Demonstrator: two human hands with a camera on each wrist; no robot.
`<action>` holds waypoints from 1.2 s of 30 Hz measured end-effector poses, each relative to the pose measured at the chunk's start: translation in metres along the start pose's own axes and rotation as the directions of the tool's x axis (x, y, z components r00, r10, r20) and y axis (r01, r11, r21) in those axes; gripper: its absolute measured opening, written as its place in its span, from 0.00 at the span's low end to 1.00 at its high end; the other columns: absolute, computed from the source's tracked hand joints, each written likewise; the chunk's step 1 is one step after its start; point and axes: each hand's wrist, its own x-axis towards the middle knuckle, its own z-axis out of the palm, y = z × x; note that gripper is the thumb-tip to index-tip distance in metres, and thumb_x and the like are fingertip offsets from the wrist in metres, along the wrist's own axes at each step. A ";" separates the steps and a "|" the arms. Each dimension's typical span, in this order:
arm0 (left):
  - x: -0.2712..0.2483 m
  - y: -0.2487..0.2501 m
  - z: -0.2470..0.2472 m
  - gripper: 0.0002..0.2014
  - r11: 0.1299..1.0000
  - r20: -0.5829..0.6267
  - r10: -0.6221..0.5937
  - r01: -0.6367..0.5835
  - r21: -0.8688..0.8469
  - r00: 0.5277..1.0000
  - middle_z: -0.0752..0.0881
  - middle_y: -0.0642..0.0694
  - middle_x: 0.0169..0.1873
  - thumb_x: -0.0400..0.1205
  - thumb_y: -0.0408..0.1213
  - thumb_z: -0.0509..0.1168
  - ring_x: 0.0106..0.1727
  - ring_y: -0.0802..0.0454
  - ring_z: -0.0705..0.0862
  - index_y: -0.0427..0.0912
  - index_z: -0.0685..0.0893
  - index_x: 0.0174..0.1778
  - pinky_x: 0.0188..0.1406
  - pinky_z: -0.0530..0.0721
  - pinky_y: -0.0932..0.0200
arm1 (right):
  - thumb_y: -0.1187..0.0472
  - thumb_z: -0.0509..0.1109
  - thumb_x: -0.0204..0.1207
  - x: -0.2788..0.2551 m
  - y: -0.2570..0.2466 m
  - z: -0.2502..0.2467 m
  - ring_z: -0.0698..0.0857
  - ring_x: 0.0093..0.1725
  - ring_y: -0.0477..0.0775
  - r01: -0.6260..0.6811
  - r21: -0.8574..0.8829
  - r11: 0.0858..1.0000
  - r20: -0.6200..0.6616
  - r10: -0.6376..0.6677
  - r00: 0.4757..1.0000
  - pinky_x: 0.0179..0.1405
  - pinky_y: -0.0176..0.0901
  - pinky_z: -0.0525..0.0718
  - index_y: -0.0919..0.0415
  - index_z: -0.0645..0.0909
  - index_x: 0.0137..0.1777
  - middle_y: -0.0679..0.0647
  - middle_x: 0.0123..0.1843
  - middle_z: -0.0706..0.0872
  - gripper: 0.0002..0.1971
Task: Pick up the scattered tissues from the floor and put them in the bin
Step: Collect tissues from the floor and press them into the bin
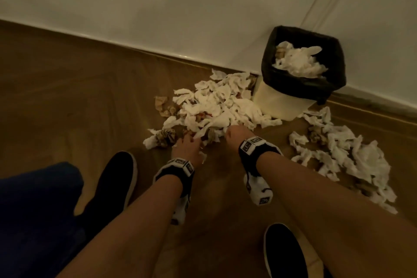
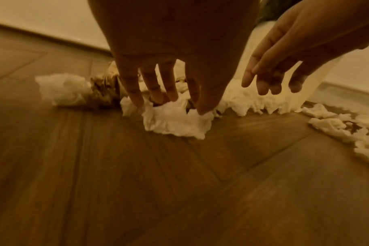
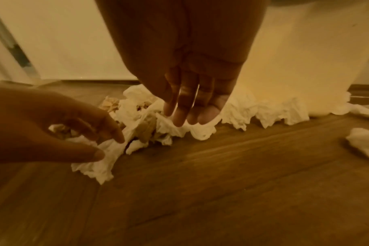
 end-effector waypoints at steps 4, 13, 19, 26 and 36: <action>0.005 -0.005 0.019 0.26 0.996 -0.089 -0.078 0.074 -0.051 0.993 0.66 0.41 0.68 0.78 0.55 0.65 0.70 0.35 0.65 0.55 0.68 0.70 0.66 0.72 0.39 | 0.62 0.55 0.84 0.005 -0.004 0.013 0.81 0.59 0.64 0.060 -0.071 0.996 0.017 -0.059 0.998 0.54 0.48 0.78 0.67 0.78 0.61 0.64 0.60 0.82 0.14; 0.020 -0.007 0.031 0.17 0.931 -0.155 -0.109 0.046 -0.363 0.982 0.74 0.36 0.66 0.84 0.29 0.55 0.65 0.37 0.75 0.37 0.73 0.69 0.62 0.74 0.48 | 0.63 0.55 0.83 0.012 -0.002 0.015 0.82 0.57 0.63 0.096 -0.020 0.995 -0.071 -0.097 0.993 0.53 0.47 0.79 0.67 0.81 0.59 0.64 0.58 0.84 0.15; 0.010 -0.007 0.019 0.17 0.481 -0.077 -0.514 0.213 -0.850 0.854 0.79 0.31 0.64 0.85 0.35 0.53 0.65 0.35 0.77 0.32 0.77 0.67 0.62 0.75 0.51 | 0.63 0.54 0.84 0.008 0.013 0.011 0.81 0.58 0.63 0.081 0.066 0.995 -0.173 -0.068 0.983 0.57 0.50 0.78 0.68 0.81 0.57 0.64 0.57 0.84 0.15; 0.014 -0.010 -0.004 0.28 -0.119 0.185 -0.575 0.142 -0.983 0.797 0.80 0.38 0.60 0.83 0.56 0.55 0.63 0.38 0.79 0.36 0.76 0.68 0.61 0.79 0.48 | 0.64 0.55 0.83 0.006 0.015 0.017 0.82 0.57 0.63 0.055 0.100 0.993 -0.172 -0.037 0.984 0.58 0.51 0.80 0.67 0.82 0.57 0.65 0.57 0.85 0.15; 0.010 -0.023 -0.006 0.24 -0.322 0.236 -0.430 0.096 -0.942 0.872 0.75 0.32 0.71 0.82 0.31 0.64 0.70 0.37 0.77 0.30 0.69 0.74 0.38 0.82 0.63 | 0.64 0.59 0.80 0.017 -0.007 0.034 0.77 0.61 0.61 0.283 -0.002 0.959 -0.183 -0.279 0.943 0.58 0.48 0.77 0.61 0.76 0.66 0.60 0.65 0.73 0.15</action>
